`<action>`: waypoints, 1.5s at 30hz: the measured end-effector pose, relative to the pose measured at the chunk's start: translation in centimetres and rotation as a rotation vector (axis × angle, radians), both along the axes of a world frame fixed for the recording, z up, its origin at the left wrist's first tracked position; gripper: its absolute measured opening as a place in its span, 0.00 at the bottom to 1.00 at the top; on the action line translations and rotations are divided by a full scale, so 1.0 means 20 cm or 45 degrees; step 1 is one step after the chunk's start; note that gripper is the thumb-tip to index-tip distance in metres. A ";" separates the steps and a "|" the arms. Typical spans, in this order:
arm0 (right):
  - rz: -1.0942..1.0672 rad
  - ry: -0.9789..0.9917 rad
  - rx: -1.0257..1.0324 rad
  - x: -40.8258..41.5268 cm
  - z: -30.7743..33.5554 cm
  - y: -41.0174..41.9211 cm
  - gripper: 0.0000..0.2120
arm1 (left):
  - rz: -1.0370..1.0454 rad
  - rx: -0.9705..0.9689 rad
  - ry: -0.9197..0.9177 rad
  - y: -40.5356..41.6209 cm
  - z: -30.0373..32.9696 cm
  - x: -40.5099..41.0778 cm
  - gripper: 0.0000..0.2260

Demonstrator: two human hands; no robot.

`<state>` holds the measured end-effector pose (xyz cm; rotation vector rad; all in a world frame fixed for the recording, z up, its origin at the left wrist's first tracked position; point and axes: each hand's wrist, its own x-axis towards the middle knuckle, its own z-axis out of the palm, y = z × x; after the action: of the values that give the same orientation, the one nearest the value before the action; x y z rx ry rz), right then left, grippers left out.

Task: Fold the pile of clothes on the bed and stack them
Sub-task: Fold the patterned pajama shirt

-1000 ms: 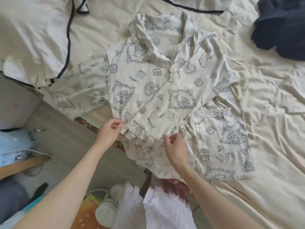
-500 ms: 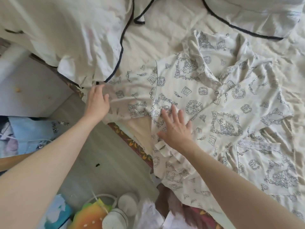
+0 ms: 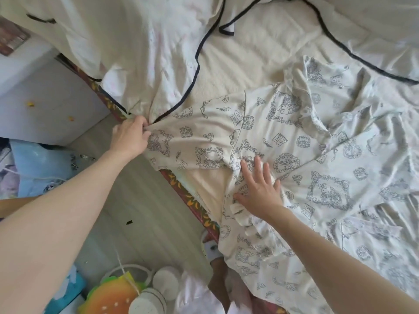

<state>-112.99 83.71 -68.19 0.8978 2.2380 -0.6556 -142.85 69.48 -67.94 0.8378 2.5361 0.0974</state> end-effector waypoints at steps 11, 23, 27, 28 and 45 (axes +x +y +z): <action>0.014 0.167 0.007 0.07 0.09 0.04 0.34 | -0.052 0.172 -0.070 -0.10 0.27 0.17 0.10; -0.244 0.141 0.160 0.76 0.24 0.03 0.29 | -0.427 0.374 -0.845 0.68 0.55 1.11 0.21; -0.255 0.081 0.131 0.90 0.18 0.04 0.29 | -0.312 0.350 -0.573 0.55 0.35 1.13 0.16; -0.244 0.085 0.126 0.92 0.17 0.04 0.28 | -0.255 0.344 -0.509 0.48 0.32 1.13 0.14; -0.511 0.428 -0.180 1.13 0.25 0.09 0.23 | 0.229 -0.238 -0.306 0.39 0.24 1.30 0.23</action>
<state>-90.47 85.60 -63.16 1.2541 2.2748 -1.2102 -116.89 77.30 -63.10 0.4937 2.3447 0.0159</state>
